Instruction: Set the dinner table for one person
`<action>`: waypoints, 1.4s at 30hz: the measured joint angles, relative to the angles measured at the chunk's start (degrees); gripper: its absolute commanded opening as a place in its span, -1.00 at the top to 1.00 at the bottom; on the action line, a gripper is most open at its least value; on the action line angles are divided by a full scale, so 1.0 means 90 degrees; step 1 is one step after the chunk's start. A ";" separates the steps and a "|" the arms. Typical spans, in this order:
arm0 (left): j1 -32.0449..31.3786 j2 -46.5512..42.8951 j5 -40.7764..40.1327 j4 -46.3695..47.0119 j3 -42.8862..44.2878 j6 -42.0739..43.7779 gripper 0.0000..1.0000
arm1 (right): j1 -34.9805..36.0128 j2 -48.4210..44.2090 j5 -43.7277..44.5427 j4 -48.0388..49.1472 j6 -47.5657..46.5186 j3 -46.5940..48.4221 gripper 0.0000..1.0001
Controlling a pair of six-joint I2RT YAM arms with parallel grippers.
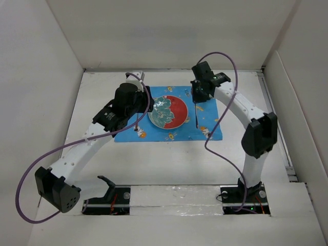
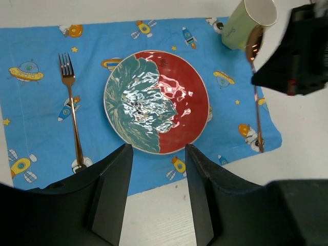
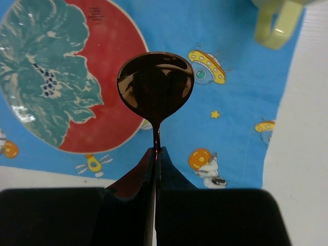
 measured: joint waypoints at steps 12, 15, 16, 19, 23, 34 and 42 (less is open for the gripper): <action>0.0000 -0.0420 -0.0238 -0.0588 0.0104 -0.0051 0.11 | -0.0401 0.2280 -0.0240 0.0068 -0.0321 0.0692 1.00; 0.0000 -0.0406 -0.0236 -0.0673 0.0102 -0.0095 0.11 | -0.0476 0.2446 -0.0267 0.0153 -0.0316 0.0709 1.00; 0.0000 -0.0406 -0.0236 -0.0685 0.0102 -0.0109 0.11 | -0.0488 0.2492 -0.0274 0.0177 -0.0313 0.0709 1.00; 0.0000 -0.0398 -0.0236 -0.0707 0.0102 -0.0134 0.10 | -0.0532 0.2567 -0.0274 0.0253 -0.0289 0.0716 1.00; 0.0000 -0.0306 -0.0238 -0.0736 0.0102 -0.0143 0.10 | -0.0534 0.2659 -0.0243 0.0301 -0.0209 0.0838 1.00; 0.0000 -0.0209 -0.0257 -0.0794 0.0102 -0.0214 0.06 | -0.0522 0.2669 -0.0051 0.0644 0.0107 0.0894 -0.06; 0.0464 0.0391 -0.0296 -0.1229 0.1358 -0.0216 -0.04 | -0.0240 0.0617 -0.0505 0.1151 -0.0175 0.0262 1.00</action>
